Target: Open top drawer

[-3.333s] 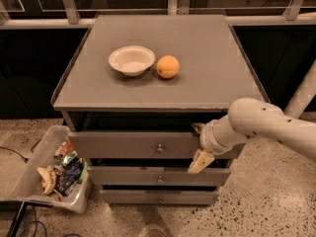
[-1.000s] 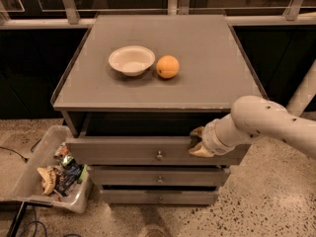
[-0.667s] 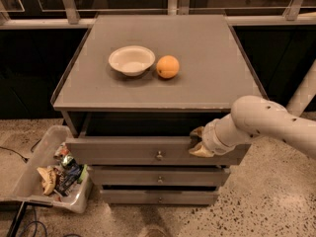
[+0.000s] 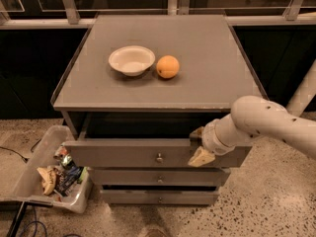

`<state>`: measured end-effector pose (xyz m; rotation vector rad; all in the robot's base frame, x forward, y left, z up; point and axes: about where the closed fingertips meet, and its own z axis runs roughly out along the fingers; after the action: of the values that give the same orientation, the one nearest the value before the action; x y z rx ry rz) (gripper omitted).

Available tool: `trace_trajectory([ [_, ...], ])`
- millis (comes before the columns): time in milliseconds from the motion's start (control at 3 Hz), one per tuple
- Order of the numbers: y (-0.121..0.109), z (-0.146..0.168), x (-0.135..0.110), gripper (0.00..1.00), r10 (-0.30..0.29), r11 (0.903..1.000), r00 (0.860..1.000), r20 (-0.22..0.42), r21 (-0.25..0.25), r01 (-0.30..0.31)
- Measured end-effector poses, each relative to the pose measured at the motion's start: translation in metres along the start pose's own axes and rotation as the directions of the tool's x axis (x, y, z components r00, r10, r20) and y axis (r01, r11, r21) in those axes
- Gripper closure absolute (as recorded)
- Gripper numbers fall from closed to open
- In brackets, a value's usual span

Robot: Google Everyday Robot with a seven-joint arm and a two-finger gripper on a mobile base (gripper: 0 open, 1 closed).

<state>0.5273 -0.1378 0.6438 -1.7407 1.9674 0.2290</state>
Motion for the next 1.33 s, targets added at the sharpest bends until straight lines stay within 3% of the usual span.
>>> trace_trajectory([
  [333,0.023,0.0,0.011,0.6,0.021,0.9998,1.0,0.011,-0.003,-0.021],
  [667,0.022,-0.002,0.009,0.84,0.021,0.9998,1.0,0.011,-0.003,-0.021],
  [1000,0.022,-0.005,0.008,1.0,0.022,0.9998,1.0,0.012,-0.003,-0.022],
  [1333,0.027,-0.013,-0.001,1.0,0.018,0.9996,0.999,0.03,0.021,-0.019],
])
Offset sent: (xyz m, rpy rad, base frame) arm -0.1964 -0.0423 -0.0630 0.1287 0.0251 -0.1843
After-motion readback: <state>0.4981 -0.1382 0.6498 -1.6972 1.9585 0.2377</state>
